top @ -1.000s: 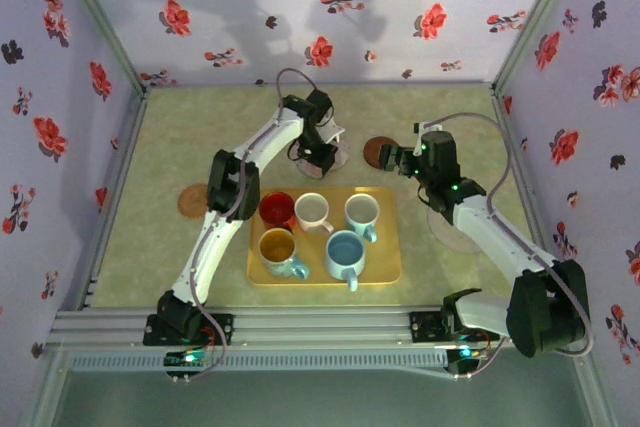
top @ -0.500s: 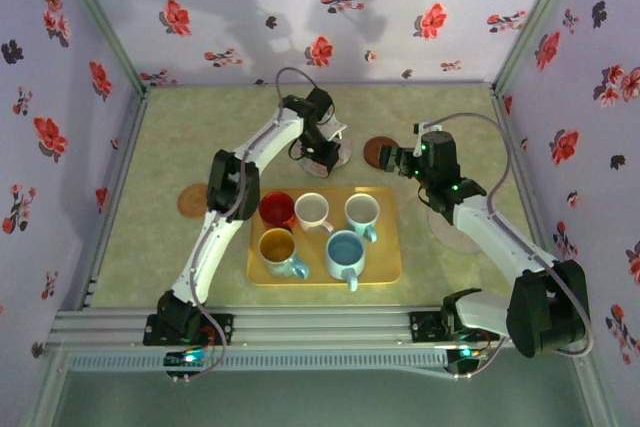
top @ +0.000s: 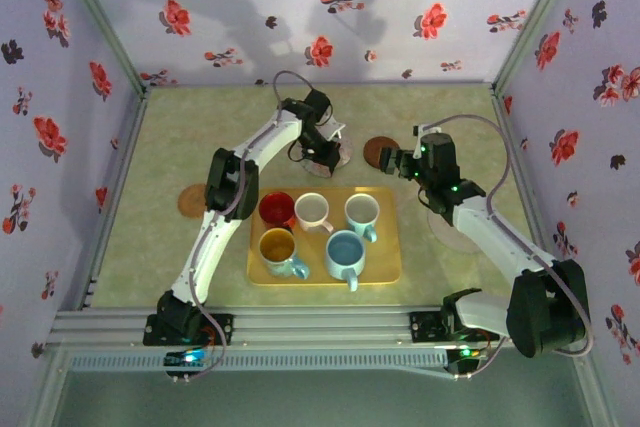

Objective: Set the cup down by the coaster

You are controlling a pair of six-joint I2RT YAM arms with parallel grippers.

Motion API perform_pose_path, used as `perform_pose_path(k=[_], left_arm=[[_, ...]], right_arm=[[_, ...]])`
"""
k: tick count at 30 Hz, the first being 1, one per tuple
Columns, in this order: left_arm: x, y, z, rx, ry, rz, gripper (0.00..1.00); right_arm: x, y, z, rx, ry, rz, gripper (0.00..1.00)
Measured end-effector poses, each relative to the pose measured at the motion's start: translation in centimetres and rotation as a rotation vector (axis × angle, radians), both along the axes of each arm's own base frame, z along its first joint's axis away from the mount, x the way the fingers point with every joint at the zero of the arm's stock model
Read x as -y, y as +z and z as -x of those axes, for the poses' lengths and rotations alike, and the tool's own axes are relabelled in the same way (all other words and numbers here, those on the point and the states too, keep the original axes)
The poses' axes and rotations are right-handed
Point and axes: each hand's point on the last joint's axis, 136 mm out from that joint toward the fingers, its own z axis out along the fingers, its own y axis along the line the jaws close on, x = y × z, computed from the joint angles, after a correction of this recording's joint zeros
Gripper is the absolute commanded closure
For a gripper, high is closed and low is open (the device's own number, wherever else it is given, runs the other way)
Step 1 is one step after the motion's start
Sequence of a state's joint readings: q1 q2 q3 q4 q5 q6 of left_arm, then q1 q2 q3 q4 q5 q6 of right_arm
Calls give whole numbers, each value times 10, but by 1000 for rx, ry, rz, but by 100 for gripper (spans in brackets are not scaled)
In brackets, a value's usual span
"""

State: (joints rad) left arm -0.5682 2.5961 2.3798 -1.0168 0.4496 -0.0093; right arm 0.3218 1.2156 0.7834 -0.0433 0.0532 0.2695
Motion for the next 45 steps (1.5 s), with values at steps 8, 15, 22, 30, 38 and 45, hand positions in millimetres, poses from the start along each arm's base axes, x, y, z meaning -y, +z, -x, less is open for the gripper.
perform_pose_path(k=[8,15,22,30,38,45], left_arm=[[0,-2,2,-13,4,2,63],[-2,0,7,-28,1,-2,46],[-8,12,4,-3,11,-12,31],[-16,52,-7,95,35,-14,17],[-27,111,-14,240,59,16,1],[-34,175,-4,398,55,101,0]], right_arm=[[0,0,0,0,4,7,0],[0,-1,0,-1,5,7,0],[1,0,2,-3,4,8,0],[6,12,9,-6,-10,18,0],[14,43,4,-84,-36,50,2],[55,24,6,-275,-147,83,8]])
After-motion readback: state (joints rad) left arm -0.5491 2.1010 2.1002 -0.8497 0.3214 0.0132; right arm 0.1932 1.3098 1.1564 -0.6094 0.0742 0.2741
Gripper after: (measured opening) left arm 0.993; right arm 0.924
